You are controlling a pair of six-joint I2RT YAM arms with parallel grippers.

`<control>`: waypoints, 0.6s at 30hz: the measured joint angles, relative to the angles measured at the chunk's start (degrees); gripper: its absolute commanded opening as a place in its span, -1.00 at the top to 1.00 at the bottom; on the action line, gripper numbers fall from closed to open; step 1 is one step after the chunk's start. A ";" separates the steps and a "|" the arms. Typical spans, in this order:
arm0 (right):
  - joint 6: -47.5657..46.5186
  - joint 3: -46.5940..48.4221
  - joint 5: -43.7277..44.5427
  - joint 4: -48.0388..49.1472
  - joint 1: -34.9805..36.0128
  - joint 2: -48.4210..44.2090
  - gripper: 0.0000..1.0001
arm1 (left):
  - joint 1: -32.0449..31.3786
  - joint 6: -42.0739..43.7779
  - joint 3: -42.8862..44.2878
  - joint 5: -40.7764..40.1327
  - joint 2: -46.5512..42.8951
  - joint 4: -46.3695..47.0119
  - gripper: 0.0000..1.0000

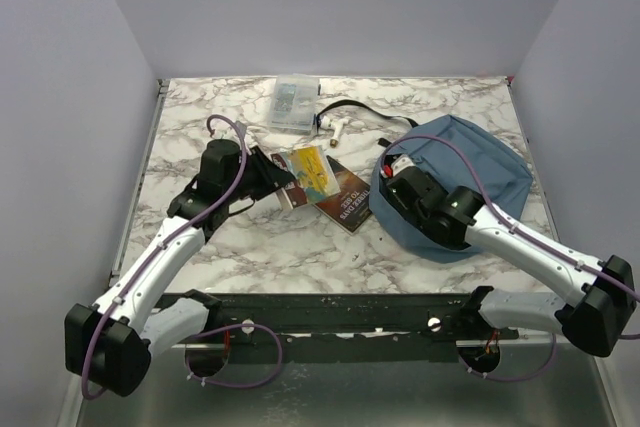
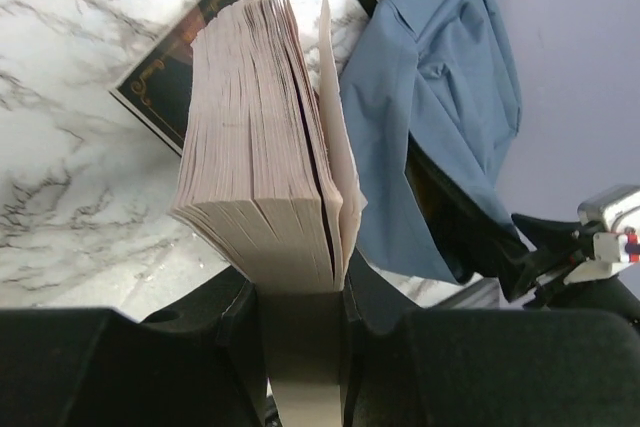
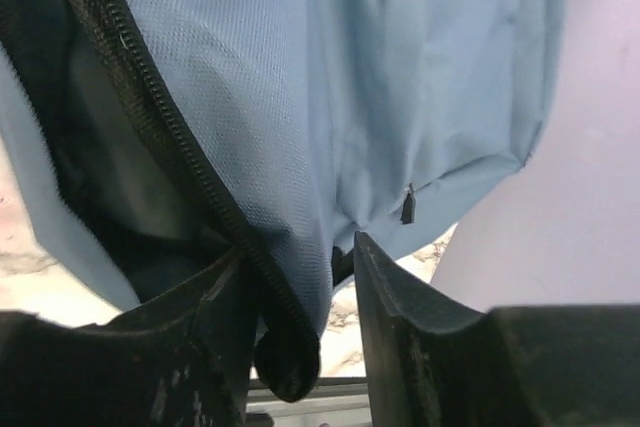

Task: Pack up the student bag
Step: Place the book in the student bag.

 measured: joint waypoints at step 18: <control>14.97 9.55 17.09 5.88 -0.02 -2.10 0.99 | -14.29 -24.17 -5.86 14.86 15.91 26.29 1.00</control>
